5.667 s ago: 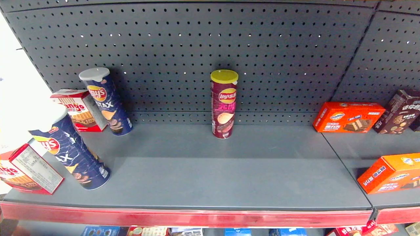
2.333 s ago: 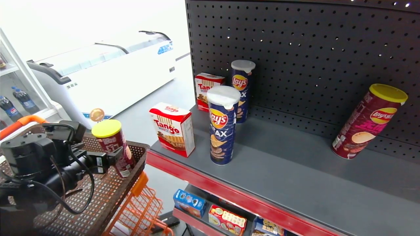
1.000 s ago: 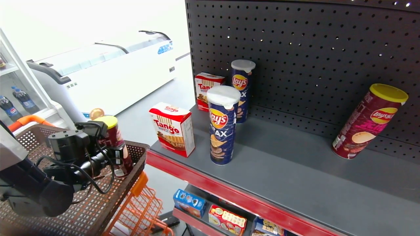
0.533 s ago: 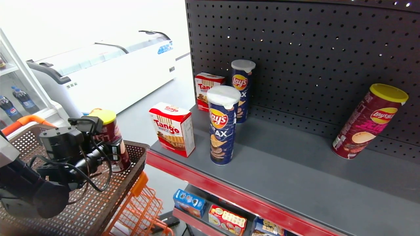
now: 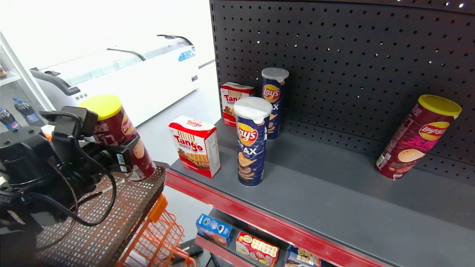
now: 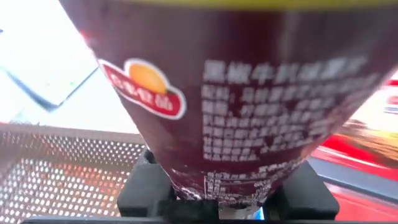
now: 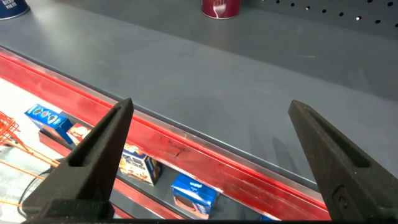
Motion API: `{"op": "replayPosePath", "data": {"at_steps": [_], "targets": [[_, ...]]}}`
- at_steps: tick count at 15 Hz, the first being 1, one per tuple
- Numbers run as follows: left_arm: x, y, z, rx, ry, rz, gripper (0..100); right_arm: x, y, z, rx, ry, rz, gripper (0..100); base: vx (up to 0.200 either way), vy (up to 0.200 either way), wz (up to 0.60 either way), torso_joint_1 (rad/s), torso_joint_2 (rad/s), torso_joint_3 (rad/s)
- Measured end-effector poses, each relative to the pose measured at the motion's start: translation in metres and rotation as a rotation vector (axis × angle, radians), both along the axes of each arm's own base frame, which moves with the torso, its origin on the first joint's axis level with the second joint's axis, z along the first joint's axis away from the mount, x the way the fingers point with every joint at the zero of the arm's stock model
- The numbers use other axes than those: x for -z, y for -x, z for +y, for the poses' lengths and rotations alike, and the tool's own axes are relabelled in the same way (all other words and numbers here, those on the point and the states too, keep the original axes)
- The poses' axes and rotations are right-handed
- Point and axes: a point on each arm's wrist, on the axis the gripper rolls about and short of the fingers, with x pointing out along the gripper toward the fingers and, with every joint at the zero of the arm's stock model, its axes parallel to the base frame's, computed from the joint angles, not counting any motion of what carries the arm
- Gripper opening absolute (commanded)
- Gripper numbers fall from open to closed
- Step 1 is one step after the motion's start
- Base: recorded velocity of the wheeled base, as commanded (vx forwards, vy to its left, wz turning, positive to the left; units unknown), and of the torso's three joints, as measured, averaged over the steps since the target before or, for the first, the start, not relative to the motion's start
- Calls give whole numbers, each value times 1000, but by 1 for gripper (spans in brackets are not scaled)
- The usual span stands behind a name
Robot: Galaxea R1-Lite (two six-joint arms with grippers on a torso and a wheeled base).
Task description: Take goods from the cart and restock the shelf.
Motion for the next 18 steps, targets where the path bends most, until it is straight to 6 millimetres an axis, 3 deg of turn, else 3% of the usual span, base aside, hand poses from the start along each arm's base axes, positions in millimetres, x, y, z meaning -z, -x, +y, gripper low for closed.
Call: {"op": "replayPosePath", "data": {"at_steps": [3, 7, 9, 12, 18], "targets": [[-10, 36, -13, 79, -97, -51, 0, 0, 0, 0, 0, 0, 0, 100, 0, 0, 0, 0, 0, 0], [-19, 64, -29, 198, -90, -110, 0, 0, 0, 0, 0, 0, 0, 100, 0, 0, 0, 0, 0, 0], [-14, 77, -40, 362, -56, -81, 0, 0, 0, 0, 0, 0, 0, 100, 0, 0, 0, 0, 0, 0], [-14, 88, -51, 585, -16, -68, 0, 0, 0, 0, 0, 0, 0, 100, 0, 0, 0, 0, 0, 0], [-26, 92, -64, 722, 8, -108, 0, 0, 0, 0, 0, 0, 0, 100, 0, 0, 0, 0, 0, 0]]}}
